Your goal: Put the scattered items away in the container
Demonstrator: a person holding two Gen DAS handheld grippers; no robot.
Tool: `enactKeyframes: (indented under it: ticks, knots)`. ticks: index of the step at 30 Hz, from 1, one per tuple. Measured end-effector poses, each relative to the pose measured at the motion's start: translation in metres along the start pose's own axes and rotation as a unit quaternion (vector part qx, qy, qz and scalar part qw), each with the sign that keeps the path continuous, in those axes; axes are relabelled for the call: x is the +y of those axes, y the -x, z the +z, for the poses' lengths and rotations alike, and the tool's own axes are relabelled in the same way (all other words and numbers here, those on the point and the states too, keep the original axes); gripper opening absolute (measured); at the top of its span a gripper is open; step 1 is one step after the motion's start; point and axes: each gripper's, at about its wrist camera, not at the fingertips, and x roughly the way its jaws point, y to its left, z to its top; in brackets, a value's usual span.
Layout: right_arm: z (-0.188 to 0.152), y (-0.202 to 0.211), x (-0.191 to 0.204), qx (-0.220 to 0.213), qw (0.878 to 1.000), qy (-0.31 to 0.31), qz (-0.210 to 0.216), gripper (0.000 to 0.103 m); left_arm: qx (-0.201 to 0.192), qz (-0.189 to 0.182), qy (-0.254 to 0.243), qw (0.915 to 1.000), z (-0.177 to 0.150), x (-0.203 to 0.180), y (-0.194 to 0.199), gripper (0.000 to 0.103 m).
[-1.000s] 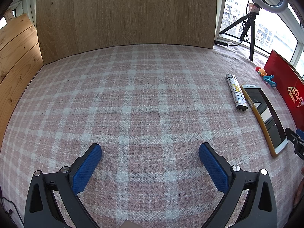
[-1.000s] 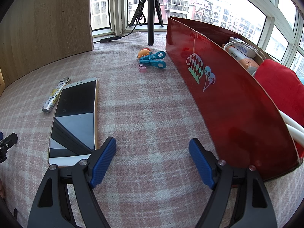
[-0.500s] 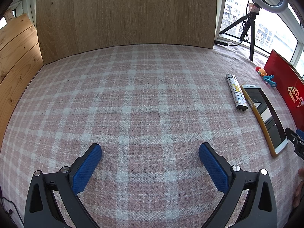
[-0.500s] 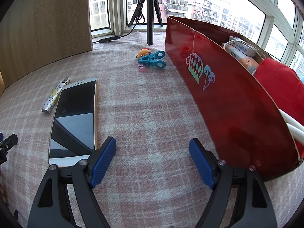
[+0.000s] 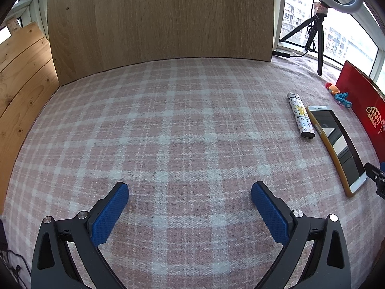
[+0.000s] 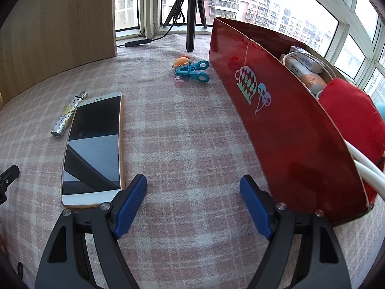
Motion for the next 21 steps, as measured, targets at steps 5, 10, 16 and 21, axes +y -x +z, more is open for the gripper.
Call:
enactKeyframes:
  ticks: [5, 10, 16, 21]
  knots:
    - [0.0, 0.004, -0.003, 0.006, 1.0, -0.005, 0.009, 0.079, -0.017, -0.01, -0.008, 0.9998, -0.001, 0.0, 0.017, 0.102]
    - [0.004, 0.016, 0.0, -0.004, 1.0, 0.003, 0.011, 0.079, -0.034, -0.021, -0.016, 0.9991, 0.006, 0.0, 0.038, 0.102]
    - [0.011, 0.031, 0.004, -0.017, 0.999, 0.002, 0.032, 0.079, -0.055, -0.043, -0.016, 0.9975, 0.01, 0.001, 0.064, 0.102]
    - [0.017, 0.052, 0.008, -0.034, 0.998, 0.0, 0.056, 0.079, -0.062, -0.063, -0.029, 0.9957, 0.012, -0.003, 0.081, 0.102]
